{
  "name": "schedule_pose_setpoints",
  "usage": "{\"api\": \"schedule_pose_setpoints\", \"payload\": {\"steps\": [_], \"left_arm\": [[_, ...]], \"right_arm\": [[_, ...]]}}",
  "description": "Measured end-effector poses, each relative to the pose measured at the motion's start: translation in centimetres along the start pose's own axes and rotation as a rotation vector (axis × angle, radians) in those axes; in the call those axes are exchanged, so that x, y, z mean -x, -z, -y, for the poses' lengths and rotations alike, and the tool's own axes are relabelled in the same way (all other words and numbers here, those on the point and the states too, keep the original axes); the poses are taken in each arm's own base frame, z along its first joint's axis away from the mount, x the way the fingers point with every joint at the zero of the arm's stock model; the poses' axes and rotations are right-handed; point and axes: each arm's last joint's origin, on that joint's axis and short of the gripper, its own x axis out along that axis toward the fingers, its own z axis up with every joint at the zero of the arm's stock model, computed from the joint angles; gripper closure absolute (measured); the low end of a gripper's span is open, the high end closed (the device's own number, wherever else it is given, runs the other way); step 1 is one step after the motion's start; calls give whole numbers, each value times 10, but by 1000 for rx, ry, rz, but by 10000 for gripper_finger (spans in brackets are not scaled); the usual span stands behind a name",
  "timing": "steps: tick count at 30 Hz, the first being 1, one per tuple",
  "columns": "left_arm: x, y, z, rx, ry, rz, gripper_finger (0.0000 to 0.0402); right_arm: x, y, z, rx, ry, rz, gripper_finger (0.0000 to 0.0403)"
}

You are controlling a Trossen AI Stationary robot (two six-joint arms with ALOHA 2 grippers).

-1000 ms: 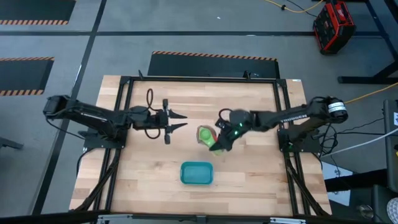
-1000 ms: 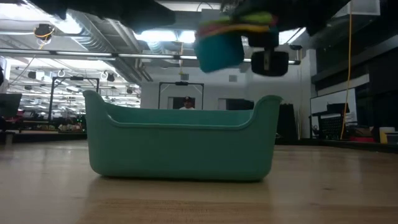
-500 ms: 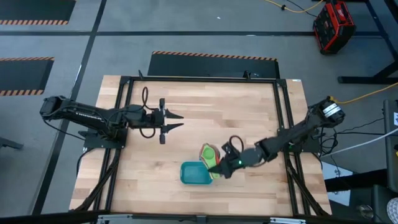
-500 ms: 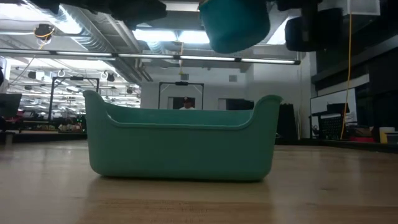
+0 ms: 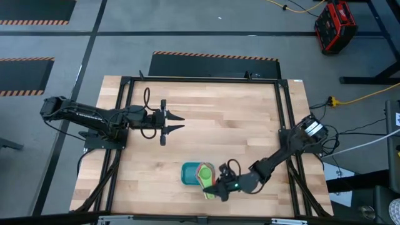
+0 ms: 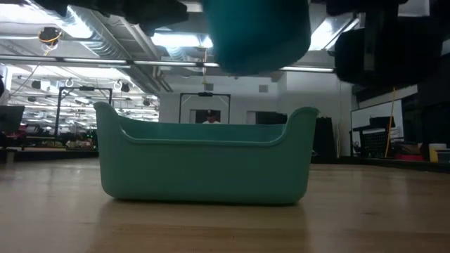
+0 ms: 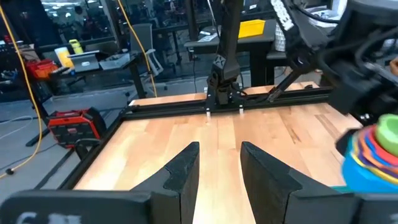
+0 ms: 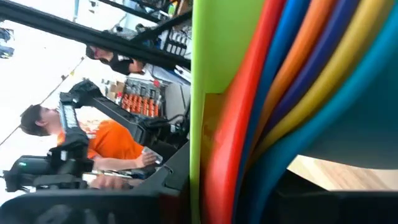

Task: Nest measuring cups in basket
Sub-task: Put the nested measuring cups into the blue bin

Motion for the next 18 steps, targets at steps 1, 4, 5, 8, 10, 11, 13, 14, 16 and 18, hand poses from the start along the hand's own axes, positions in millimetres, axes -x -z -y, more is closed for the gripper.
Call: {"api": "schedule_pose_setpoints", "payload": {"steps": [1, 4, 5, 8, 10, 11, 13, 14, 16, 18], "left_arm": [[0, 0, 0, 0, 0, 0, 289], [0, 0, 0, 1, 0, 4, 289], [0, 0, 0, 1, 0, 4, 289], [0, 0, 0, 0, 0, 2, 289], [0, 0, 0, 1, 0, 4, 289], [0, 0, 0, 1, 0, 4, 289], [0, 0, 0, 0, 0, 3, 289], [0, 0, 0, 0, 0, 3, 289], [0, 0, 0, 0, 0, 0, 289], [0, 0, 0, 0, 0, 0, 289]], "right_arm": [[-5, 3, 1, 5, 4, -4, 306], [-17, 10, 3, 12, 6, -5, 306], [-20, 12, 4, 14, 6, -5, 306], [-28, 16, 8, 29, 14, -6, 306], [-29, 17, 10, 41, 24, -9, 306], [-28, 17, 10, 43, 26, -8, 306], [-27, 17, 12, 46, 36, 11, 306], [-27, 18, 12, 48, 41, 17, 306], [-26, 20, 12, 49, 40, 13, 306], [-24, 23, 11, 47, 35, 25, 306]]}}
